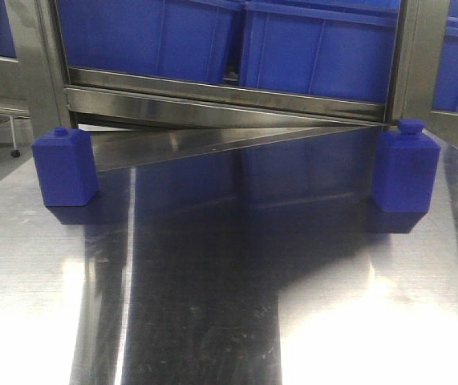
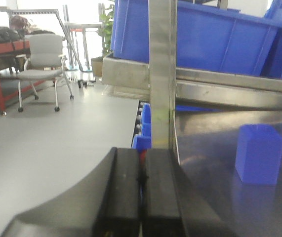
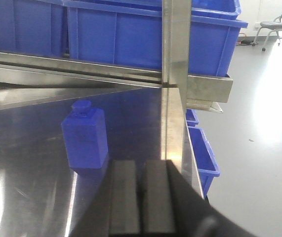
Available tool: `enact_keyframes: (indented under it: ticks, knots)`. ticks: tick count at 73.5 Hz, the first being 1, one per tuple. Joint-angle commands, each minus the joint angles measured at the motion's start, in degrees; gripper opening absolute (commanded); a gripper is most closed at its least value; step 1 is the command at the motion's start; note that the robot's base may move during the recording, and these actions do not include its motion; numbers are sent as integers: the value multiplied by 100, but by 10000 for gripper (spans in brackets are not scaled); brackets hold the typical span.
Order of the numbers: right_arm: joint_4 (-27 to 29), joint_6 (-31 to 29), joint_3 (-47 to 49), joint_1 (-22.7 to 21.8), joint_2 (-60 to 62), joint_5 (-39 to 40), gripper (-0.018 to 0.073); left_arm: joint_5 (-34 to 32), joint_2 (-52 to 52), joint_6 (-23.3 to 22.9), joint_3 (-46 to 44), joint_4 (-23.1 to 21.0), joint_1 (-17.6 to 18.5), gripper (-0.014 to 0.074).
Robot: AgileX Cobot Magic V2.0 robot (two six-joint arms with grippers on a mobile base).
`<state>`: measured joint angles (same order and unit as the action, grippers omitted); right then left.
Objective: Pick and sort blue part to right shelf
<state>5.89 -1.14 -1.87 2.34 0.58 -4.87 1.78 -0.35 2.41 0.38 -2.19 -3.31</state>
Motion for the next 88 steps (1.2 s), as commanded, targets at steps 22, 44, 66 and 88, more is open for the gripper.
enact_keyframes:
  ticks: [22, 44, 66, 88]
  knots:
    - [8, -11, 134, -23, 120, 521, 69, -360, 426, -22, -1440, -393, 34, 136]
    - [8, -11, 134, -23, 121, 591, 69, 2195, 2527, 14, -4038, -804, 34, 345]
    - [8, -11, 134, -23, 121, 591, 69, 3791, 4447, 37, -5155, -1273, 501, 617]
    - [8, -11, 134, -23, 121, 591, 69, 4172, 6562, 37, -6361, -1507, 1559, 617]
